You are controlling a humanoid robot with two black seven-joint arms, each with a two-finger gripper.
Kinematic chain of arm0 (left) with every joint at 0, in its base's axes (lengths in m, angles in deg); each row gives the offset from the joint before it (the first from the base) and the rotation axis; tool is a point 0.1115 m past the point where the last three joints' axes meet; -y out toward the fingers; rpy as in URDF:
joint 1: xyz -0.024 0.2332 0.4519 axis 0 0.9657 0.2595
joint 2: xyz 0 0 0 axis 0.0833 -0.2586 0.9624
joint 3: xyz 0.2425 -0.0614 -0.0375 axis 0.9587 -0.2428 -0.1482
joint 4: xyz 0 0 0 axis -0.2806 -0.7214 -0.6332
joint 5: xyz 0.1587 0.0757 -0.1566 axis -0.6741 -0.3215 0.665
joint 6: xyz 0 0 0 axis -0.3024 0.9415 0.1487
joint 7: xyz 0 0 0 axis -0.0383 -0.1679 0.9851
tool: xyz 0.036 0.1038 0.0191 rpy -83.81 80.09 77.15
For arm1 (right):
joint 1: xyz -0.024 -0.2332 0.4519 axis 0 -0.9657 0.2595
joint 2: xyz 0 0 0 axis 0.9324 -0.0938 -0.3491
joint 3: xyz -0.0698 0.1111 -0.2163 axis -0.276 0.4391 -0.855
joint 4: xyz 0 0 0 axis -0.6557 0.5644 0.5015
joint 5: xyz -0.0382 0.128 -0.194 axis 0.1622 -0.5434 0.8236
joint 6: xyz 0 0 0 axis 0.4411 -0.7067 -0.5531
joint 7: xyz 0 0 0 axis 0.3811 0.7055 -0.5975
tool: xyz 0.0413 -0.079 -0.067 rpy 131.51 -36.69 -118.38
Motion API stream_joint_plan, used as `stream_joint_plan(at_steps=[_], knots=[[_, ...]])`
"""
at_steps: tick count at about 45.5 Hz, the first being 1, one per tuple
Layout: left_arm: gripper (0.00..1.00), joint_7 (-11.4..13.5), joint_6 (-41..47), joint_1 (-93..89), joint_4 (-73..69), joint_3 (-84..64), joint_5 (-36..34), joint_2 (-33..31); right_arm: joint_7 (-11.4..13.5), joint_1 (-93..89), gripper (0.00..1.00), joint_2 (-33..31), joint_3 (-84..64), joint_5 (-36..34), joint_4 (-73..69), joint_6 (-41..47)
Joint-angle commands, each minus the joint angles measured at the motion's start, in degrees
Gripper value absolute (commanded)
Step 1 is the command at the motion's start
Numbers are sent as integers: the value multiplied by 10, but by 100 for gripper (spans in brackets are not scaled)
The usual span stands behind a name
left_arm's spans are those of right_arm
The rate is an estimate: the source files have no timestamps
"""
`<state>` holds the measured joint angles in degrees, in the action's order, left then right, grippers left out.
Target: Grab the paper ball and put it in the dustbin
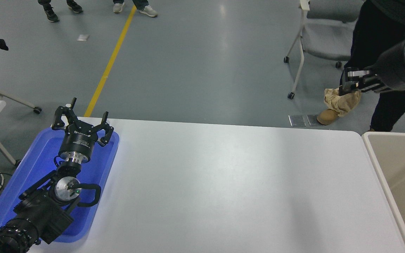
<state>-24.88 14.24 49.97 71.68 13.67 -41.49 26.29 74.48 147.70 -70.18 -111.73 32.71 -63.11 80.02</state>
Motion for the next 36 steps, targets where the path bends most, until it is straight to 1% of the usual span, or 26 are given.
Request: stream_joint_plan(at_steps=[1, 13, 18, 25, 36], knots=[[100, 0, 0, 0, 0, 0, 0, 0, 0, -121, 0, -40, -32, -3, 124, -30], [100, 0, 0, 0, 0, 0, 0, 0, 0, -318, 0, -80, -17, -6, 317, -46], [100, 0, 0, 0, 0, 0, 0, 0, 1, -397, 0, -85, 7, -34, 385, -51], [100, 0, 0, 0, 0, 0, 0, 0, 2, -495, 0, -84, 21, -81, 442, -95], [100, 0, 0, 0, 0, 0, 0, 0, 10, -572, 0, -84, 23, -134, 473, -164]])
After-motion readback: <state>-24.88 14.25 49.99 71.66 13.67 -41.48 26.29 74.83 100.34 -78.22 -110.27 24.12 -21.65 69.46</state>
